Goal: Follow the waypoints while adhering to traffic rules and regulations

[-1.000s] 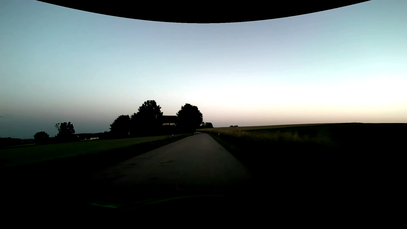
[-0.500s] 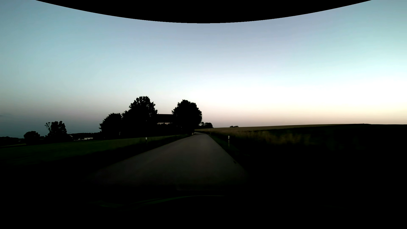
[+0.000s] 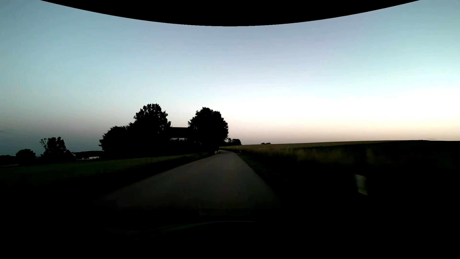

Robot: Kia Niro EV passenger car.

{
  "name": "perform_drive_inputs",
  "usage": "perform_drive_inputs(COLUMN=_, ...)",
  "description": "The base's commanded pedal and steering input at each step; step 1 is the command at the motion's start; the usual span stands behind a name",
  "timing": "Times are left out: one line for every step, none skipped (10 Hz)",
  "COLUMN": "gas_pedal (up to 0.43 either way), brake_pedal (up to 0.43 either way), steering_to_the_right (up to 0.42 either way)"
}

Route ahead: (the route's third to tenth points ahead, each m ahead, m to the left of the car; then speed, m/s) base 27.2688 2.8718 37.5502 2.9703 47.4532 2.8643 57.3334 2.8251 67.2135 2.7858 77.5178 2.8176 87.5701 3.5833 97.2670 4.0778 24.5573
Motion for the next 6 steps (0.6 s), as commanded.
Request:
perform_drive_inputs(gas_pedal=0.228, brake_pedal=0.0, steering_to_the_right=-0.002)
perform_drive_inputs(gas_pedal=0.22, brake_pedal=0.0, steering_to_the_right=-0.001)
perform_drive_inputs(gas_pedal=0.197, brake_pedal=0.0, steering_to_the_right=-0.002)
perform_drive_inputs(gas_pedal=0.197, brake_pedal=0.0, steering_to_the_right=-0.001)
perform_drive_inputs(gas_pedal=0.197, brake_pedal=0.0, steering_to_the_right=-0.001)
perform_drive_inputs(gas_pedal=0.197, brake_pedal=0.0, steering_to_the_right=0.0)
